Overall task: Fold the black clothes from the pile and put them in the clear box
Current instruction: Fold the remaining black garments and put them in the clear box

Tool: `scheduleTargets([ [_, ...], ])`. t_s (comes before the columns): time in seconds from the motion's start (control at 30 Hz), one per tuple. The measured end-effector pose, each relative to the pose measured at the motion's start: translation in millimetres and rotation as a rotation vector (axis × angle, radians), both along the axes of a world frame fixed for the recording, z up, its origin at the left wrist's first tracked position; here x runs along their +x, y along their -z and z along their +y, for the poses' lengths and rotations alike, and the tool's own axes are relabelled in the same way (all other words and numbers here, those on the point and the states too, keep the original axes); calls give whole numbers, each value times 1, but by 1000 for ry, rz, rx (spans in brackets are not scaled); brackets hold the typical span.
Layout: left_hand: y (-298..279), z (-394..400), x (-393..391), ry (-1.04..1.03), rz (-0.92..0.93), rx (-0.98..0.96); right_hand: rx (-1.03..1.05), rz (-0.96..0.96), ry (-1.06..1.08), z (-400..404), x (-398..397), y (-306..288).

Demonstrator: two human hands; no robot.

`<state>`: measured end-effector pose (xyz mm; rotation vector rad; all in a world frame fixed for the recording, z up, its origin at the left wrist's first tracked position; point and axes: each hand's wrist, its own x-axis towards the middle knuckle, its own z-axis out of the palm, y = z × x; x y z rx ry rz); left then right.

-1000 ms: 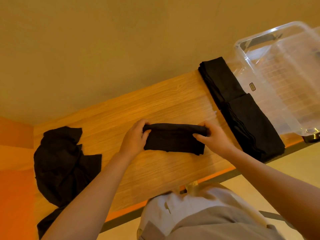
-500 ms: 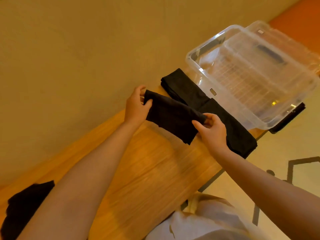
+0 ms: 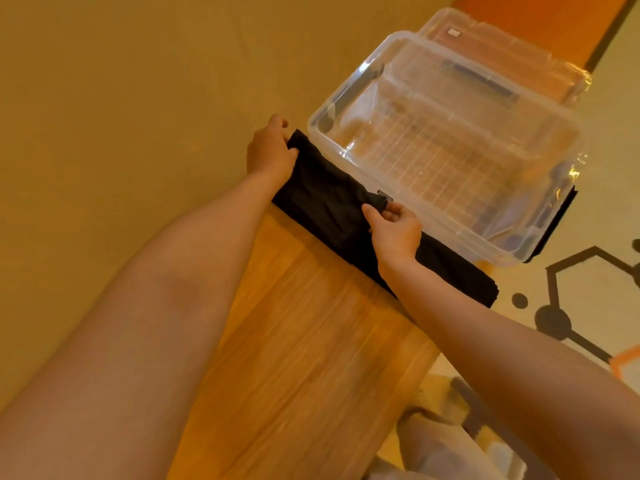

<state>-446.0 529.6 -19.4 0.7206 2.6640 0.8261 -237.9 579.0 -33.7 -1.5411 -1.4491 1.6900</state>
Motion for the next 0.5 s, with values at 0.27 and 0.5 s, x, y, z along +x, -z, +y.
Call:
scheduleTargets([
  [0.27, 28, -19, 20, 258, 492, -125, 484, -18, -254, -20, 30, 3],
  [0.5, 58, -51, 54, 704, 517, -154, 1024, -404, -781, -22, 39, 37],
])
